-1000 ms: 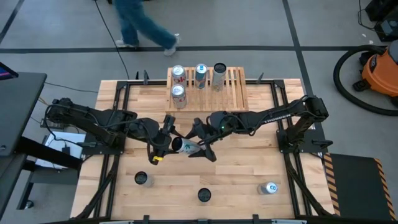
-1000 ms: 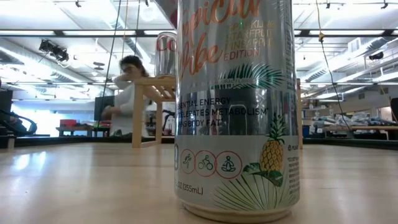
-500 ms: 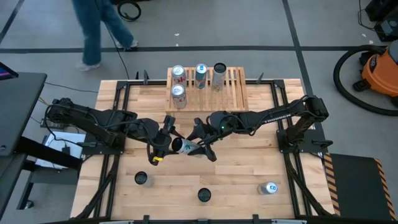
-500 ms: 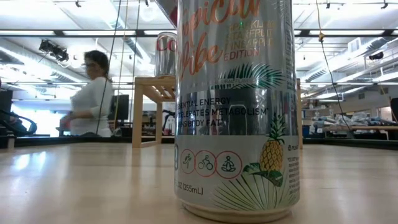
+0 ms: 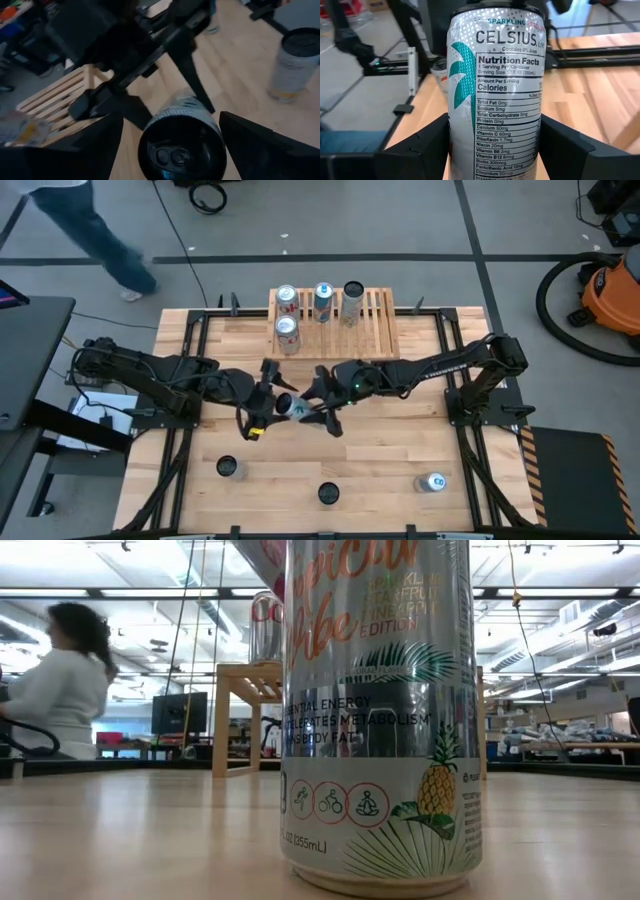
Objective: Place canned beverage on shelf
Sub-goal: Put the top white-pink soda can on the shelf
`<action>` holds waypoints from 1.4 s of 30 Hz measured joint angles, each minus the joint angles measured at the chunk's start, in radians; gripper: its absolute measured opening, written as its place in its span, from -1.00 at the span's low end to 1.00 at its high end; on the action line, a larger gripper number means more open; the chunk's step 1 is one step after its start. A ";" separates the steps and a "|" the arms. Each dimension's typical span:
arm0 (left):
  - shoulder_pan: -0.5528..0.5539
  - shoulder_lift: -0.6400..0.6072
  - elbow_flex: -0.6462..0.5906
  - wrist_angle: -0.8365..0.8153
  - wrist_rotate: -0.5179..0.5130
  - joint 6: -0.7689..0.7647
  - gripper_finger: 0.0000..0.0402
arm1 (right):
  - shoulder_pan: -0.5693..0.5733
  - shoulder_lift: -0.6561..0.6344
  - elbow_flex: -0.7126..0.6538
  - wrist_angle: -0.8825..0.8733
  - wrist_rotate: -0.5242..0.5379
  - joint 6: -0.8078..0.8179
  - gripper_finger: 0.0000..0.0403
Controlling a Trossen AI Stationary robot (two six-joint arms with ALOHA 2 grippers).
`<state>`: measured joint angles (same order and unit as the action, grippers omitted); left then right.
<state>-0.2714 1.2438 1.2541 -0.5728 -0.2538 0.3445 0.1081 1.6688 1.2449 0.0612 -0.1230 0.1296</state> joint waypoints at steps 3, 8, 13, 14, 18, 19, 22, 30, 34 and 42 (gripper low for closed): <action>0.000 -0.005 0.000 -0.002 -0.006 0.000 0.66 | 0.014 -0.002 0.000 0.003 0.049 -0.001 0.29; 0.000 -0.040 0.000 -0.015 -0.007 -0.044 0.66 | 0.029 -0.037 0.000 -0.020 0.119 -0.036 0.29; 0.000 -0.076 0.000 -0.096 -0.010 -0.088 0.66 | 0.030 -0.122 0.000 -0.100 0.193 -0.090 0.29; 0.000 -0.082 0.001 -0.115 -0.008 -0.099 0.66 | 0.028 -0.142 0.000 -0.110 0.207 -0.106 0.29; 0.000 -0.090 0.001 -0.186 -0.005 -0.130 0.66 | 0.015 -0.226 0.002 -0.146 0.257 -0.154 0.29; 0.000 -0.091 0.001 -0.200 -0.005 -0.136 0.66 | 0.012 -0.245 0.002 -0.160 0.269 -0.165 0.29; 0.000 -0.090 0.000 -0.246 -0.005 -0.151 0.66 | 0.005 -0.309 0.002 -0.212 0.337 -0.199 0.29; 0.026 -0.090 0.000 -0.285 -0.004 -0.171 0.66 | -0.033 -0.474 0.002 -0.304 0.513 -0.294 0.29; 0.057 -0.090 0.000 -0.339 -0.005 -0.180 0.66 | -0.084 -0.540 0.002 -0.329 0.545 -0.326 0.29; 0.092 -0.090 0.000 -0.352 -0.004 -0.206 0.66 | -0.244 -0.632 0.002 -0.362 0.436 -0.350 0.29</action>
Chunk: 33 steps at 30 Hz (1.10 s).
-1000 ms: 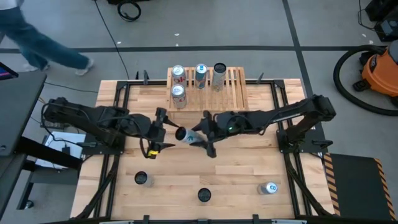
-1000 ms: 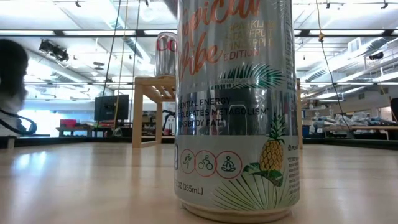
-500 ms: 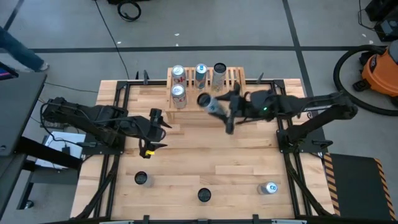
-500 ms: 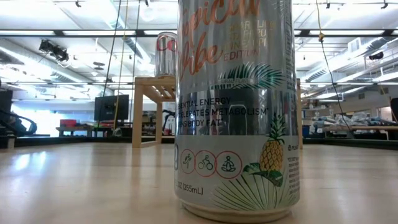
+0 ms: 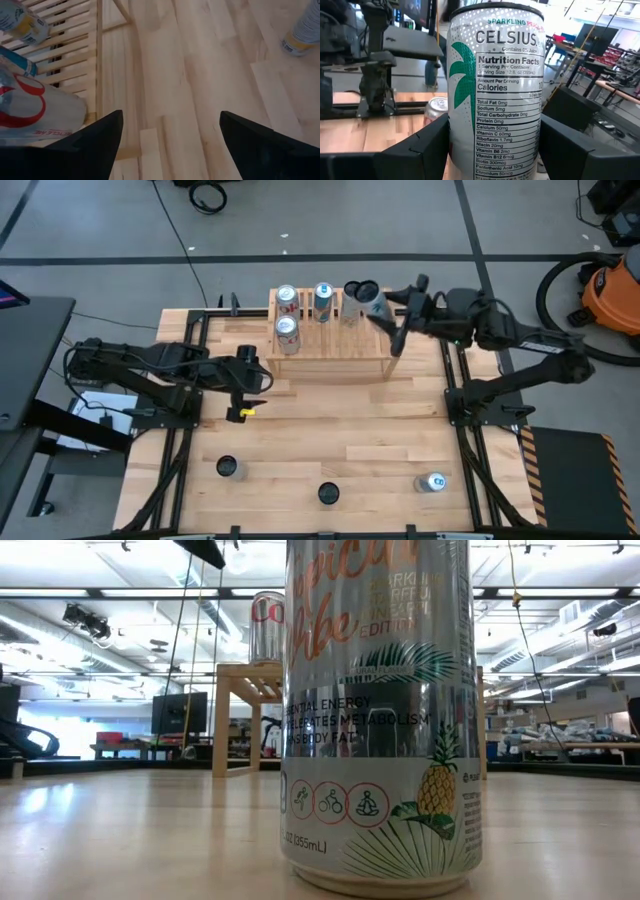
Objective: Place canned beverage on shelf
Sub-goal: Put the top white-pink soda can on the shelf
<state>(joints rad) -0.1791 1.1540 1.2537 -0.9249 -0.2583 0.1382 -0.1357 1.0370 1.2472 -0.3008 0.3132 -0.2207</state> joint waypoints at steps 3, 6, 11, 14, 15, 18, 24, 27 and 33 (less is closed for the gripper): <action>0.000 0.000 0.000 0.000 0.002 -0.014 0.66 | -0.061 -0.011 0.000 -0.004 -0.064 0.004 0.29; -0.001 0.001 0.000 -0.001 0.002 -0.041 0.66 | -0.120 -0.028 -0.028 0.034 -0.104 0.016 0.30; -0.004 0.001 0.000 -0.002 0.002 -0.066 0.66 | -0.228 -0.082 -0.159 0.115 -0.197 0.059 0.30; -0.004 0.001 0.000 -0.011 0.002 -0.075 0.66 | -0.281 -0.125 -0.238 0.172 -0.278 0.061 0.30; -0.004 0.001 -0.001 -0.010 0.002 -0.075 0.66 | -0.299 -0.139 -0.263 0.192 -0.291 0.061 0.31; -0.004 0.001 -0.001 -0.009 0.002 -0.075 0.66 | -0.362 -0.168 -0.327 0.233 -0.340 0.061 0.32; -0.004 0.001 -0.001 -0.009 0.002 -0.075 0.66 | -0.492 -0.185 -0.455 0.403 -0.501 0.119 0.32; -0.004 0.001 -0.001 -0.009 0.002 -0.075 0.66 | -0.546 -0.167 -0.533 0.504 -0.575 0.154 0.32; -0.004 0.001 -0.001 -0.008 0.002 -0.075 0.66 | -0.617 -0.120 -0.678 0.756 -0.635 0.184 0.32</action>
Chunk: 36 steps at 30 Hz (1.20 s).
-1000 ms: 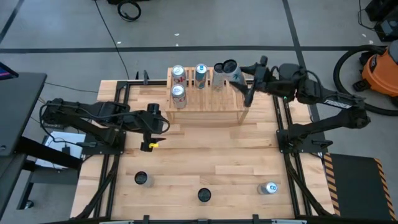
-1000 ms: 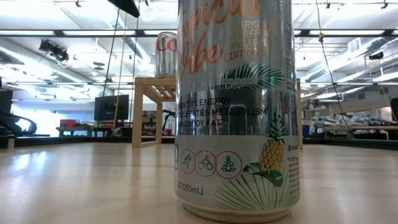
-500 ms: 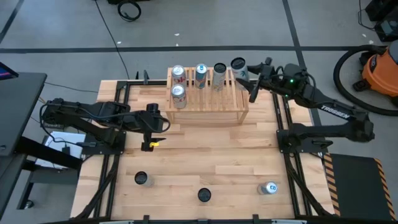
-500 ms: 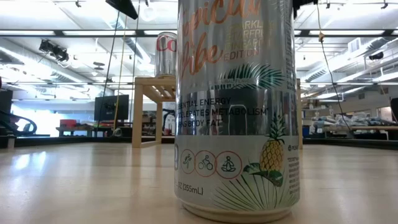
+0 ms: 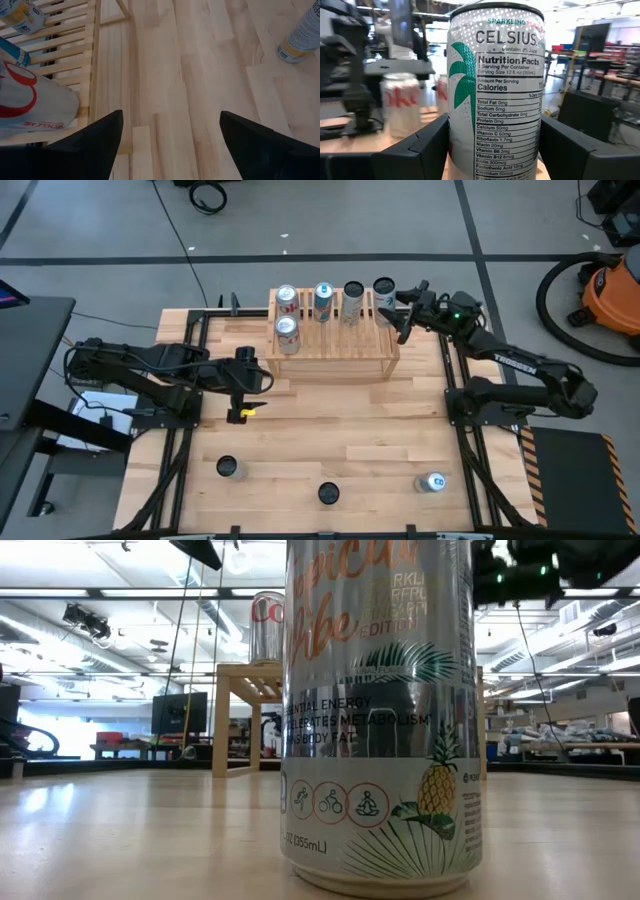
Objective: Place canned beverage on shelf
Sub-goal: Put the top white-pink soda can on the shelf
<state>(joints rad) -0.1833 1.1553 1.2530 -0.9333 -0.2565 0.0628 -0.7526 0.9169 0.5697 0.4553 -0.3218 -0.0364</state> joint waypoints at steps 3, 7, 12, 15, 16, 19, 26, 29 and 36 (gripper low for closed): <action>0.000 0.000 0.000 0.000 0.000 0.001 0.66 | -0.029 0.037 -0.047 0.122 -0.046 0.002 0.32; 0.000 0.000 0.000 0.000 0.000 0.001 0.66 | -0.067 0.099 -0.064 0.200 -0.089 -0.002 0.32; 0.000 0.000 0.000 0.001 0.000 0.001 0.66 | -0.108 0.197 -0.064 0.294 -0.146 0.002 0.33; 0.000 0.000 0.000 0.001 0.000 0.001 0.66 | -0.139 0.255 -0.065 0.332 -0.178 0.022 0.33; 0.000 0.000 0.000 0.000 0.000 0.001 0.66 | -0.150 0.271 -0.065 0.347 -0.199 0.034 0.33; 0.000 0.000 0.000 0.000 0.000 0.001 0.66 | -0.175 0.310 -0.064 0.412 -0.237 0.060 0.33; 0.001 0.000 0.000 0.001 -0.001 0.002 0.66 | -0.208 0.376 -0.062 0.487 -0.323 0.113 0.33; 0.001 0.000 0.000 0.000 -0.001 0.007 0.66 | -0.209 0.383 -0.061 0.488 -0.319 0.127 0.33; 0.001 0.000 0.000 0.001 -0.001 0.009 0.66 | -0.213 0.353 -0.063 0.464 -0.311 0.169 0.43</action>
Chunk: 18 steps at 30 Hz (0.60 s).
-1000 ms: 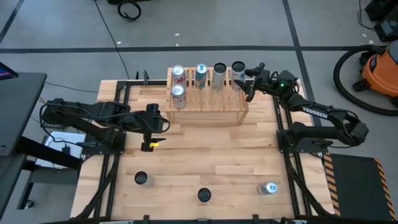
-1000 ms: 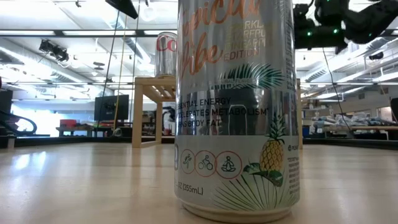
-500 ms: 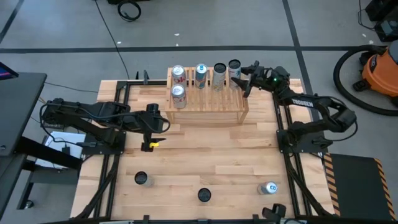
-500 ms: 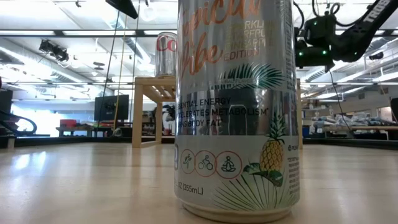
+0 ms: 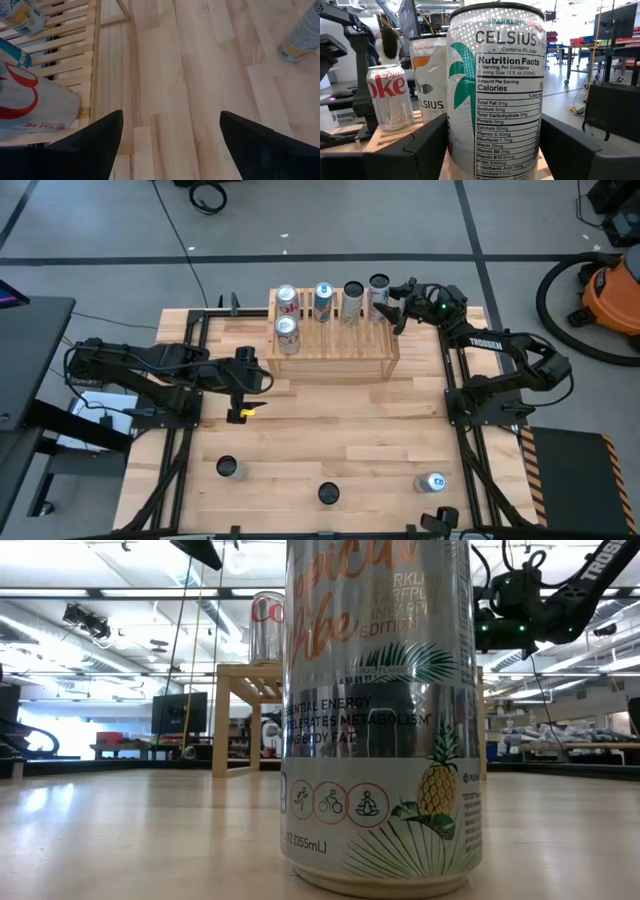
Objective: Place canned beverage on shelf
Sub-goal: Put the top white-pink soda can on the shelf
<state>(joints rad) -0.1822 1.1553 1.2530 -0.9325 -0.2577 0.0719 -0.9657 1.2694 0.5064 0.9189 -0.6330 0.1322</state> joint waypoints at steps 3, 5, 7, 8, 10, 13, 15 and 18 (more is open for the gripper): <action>0.000 0.000 0.000 0.000 0.000 0.000 0.66 | -0.002 -0.006 -0.001 -0.007 0.003 -0.001 0.48; 0.000 0.000 0.000 0.000 0.000 0.000 0.66 | -0.007 -0.006 -0.001 -0.015 0.007 -0.005 0.51; 0.000 0.000 0.000 0.000 0.000 0.000 0.66 | -0.011 -0.007 0.000 -0.054 0.007 -0.031 0.54; 0.000 0.000 0.000 0.000 0.000 0.000 0.66 | -0.011 -0.007 0.000 -0.081 0.009 -0.041 0.55; 0.000 0.000 0.000 0.000 0.000 0.000 0.66 | -0.011 -0.007 -0.001 -0.127 0.017 -0.062 0.56; 0.000 0.000 0.000 0.000 0.000 0.003 0.66 | -0.011 -0.007 -0.001 -0.160 0.030 -0.080 0.57; 0.000 0.000 0.000 0.000 0.000 0.003 0.66 | -0.011 -0.006 -0.001 -0.160 0.030 -0.082 0.58; 0.000 0.000 0.000 0.000 0.000 0.003 0.66 | -0.011 -0.007 -0.001 -0.151 0.030 -0.083 0.58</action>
<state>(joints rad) -0.1822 1.1553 1.2530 -0.9324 -0.2573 0.0746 -0.9771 1.2629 0.5056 0.7683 -0.6033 0.0490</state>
